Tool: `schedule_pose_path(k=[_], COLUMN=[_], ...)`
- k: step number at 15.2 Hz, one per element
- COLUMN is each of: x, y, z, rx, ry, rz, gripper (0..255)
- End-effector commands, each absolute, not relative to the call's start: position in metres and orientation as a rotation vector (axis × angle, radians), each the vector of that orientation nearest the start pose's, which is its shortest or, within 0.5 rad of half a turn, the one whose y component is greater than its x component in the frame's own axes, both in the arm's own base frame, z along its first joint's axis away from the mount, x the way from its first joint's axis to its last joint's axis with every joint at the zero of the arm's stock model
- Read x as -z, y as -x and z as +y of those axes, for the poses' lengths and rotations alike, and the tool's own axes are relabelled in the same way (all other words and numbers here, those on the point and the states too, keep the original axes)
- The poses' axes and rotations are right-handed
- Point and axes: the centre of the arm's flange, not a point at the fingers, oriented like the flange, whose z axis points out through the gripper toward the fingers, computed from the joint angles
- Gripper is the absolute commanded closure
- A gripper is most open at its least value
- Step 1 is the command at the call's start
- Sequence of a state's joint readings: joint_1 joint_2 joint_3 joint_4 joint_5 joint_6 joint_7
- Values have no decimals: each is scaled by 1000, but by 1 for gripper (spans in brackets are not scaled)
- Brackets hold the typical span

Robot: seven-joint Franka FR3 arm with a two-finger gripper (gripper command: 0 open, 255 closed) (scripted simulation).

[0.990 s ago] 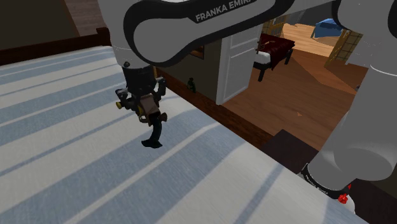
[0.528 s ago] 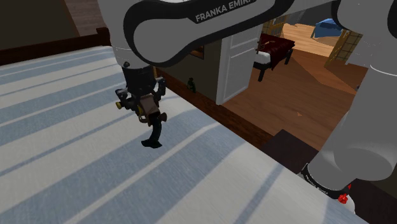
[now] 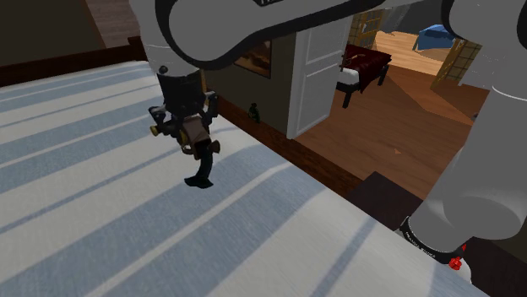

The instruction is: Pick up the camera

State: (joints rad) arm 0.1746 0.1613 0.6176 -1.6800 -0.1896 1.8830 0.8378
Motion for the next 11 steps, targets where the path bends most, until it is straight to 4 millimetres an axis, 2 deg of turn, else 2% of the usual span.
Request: schedule_pose_path(k=[1,9,11], x=[-533,-575,-576], y=[-454,-454,-454], z=[410,410,410], rx=[182,182,182], ry=[3145,3145,3145], rz=[5,5,5], gripper=[255,255,255])
